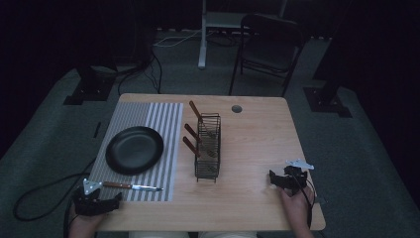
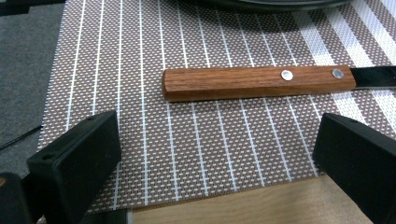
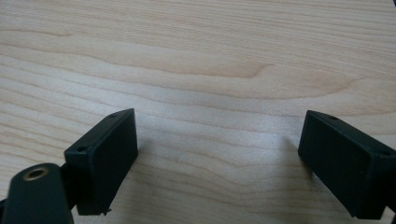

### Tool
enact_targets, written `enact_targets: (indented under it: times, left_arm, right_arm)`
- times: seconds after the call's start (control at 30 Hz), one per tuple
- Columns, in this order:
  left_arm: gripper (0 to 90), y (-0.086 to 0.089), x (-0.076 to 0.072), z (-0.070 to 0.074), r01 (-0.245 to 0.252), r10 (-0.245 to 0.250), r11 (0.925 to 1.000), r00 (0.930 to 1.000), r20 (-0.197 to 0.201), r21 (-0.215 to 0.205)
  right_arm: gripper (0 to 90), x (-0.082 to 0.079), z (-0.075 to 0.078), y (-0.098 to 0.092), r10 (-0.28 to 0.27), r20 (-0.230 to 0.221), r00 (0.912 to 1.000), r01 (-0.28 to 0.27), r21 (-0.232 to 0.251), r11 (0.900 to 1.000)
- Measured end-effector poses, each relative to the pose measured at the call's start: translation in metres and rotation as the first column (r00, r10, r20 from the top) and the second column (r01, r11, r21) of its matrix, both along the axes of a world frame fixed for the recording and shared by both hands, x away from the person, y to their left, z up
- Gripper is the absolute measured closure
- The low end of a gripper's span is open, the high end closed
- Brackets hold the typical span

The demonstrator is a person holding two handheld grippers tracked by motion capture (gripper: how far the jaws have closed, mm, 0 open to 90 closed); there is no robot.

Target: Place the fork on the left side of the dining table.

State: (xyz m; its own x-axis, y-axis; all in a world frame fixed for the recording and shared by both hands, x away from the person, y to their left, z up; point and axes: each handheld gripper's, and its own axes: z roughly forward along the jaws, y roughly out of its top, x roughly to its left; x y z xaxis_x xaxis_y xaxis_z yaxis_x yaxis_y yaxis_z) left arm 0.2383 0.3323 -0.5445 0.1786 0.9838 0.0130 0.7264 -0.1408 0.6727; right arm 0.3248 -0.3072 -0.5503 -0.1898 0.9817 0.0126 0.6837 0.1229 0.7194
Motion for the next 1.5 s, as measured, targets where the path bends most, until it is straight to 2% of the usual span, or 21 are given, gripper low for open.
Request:
enact_targets:
  times: [0.1,0.3,0.47,0.57,0.6,0.63,0.7,0.77,0.97,1.13,1.17,1.2,1.33,1.5]
  left_arm:
    - [1.2,0.001,-0.001,0.003,0.006,-0.006,0.9999,0.9999,-0.014,0.013]
    - [3.2,-0.001,-0.005,0.013,0.034,-0.034,0.9993,0.9994,-0.005,-0.013]
    - [3.2,-0.015,-0.004,0.029,0.092,-0.091,0.9952,0.9958,0.007,-0.034]
    - [3.2,-0.027,-0.002,0.042,0.135,-0.135,0.9904,0.9907,0.02,-0.03]
    - [3.2,-0.027,-0.002,0.042,0.135,-0.135,0.9904,0.9907,0.02,-0.03]
    - [3.2,-0.035,0.0,0.049,0.166,-0.166,0.9852,0.9859,0.025,-0.042]
    - [3.2,-0.044,0.003,0.056,0.189,-0.188,0.9813,0.9816,0.032,-0.035]
    - [3.2,-0.053,0.005,0.061,0.211,-0.21,0.9771,0.9768,0.041,-0.022]
    - [3.3,-0.078,0.015,0.073,0.287,-0.285,0.9574,0.957,0.053,-0.032]
    - [4.4,-0.097,0.022,0.079,0.329,-0.326,0.9437,0.9426,0.07,-0.032]
    - [4.4,-0.097,0.022,0.079,0.329,-0.326,0.9437,0.9426,0.07,-0.032]
    - [4.4,-0.105,0.025,0.082,0.345,-0.342,0.9377,0.9364,0.079,-0.037]
    - [4.4,-0.116,0.031,0.088,0.372,-0.367,0.9265,0.9257,0.093,-0.054]
    - [4.4,-0.129,0.037,0.095,0.395,-0.389,0.917,0.9151,0.108,-0.052]
  right_arm:
    - [11.5,0.0,0.0,0.0,0.0,0.0,1.0,0.0,0.0,1.0]
    - [11.6,0.0,0.0,0.0,0.0,0.0,1.0,0.0,0.0,1.0]
    - [11.6,0.0,0.0,0.0,-0.001,0.0,1.0,0.001,0.0,1.0]
    - [11.5,0.0,0.0,0.0,-0.001,0.0,1.0,0.001,0.0,1.0]
    - [11.6,0.0,0.0,0.0,0.0,0.0,1.0,0.0,0.0,1.0]
    - [11.5,0.0,0.0,0.0,-0.001,0.0,1.0,0.001,0.0,1.0]
    - [11.5,0.0,0.0,0.0,-0.001,0.0,1.0,0.001,0.0,1.0]
    - [11.5,0.0,0.0,0.0,-0.001,0.0,1.0,0.001,0.0,1.0]
    - [11.6,0.0,0.0,0.0,0.0,0.0,1.0,0.0,-0.001,1.0]
    - [11.5,0.0,0.0,0.0,0.0,0.0,1.0,0.0,-0.001,1.0]
    - [11.5,0.0,0.0,0.0,0.0,0.0,1.0,0.0,-0.001,1.0]
    - [11.6,0.0,0.0,0.0,0.0,0.0,1.0,0.0,-0.001,1.0]
    - [11.6,0.0,0.0,0.0,0.0,0.001,1.0,0.0,-0.001,1.0]
    - [11.6,0.0,0.0,0.0,0.001,0.001,1.0,-0.001,-0.001,1.0]
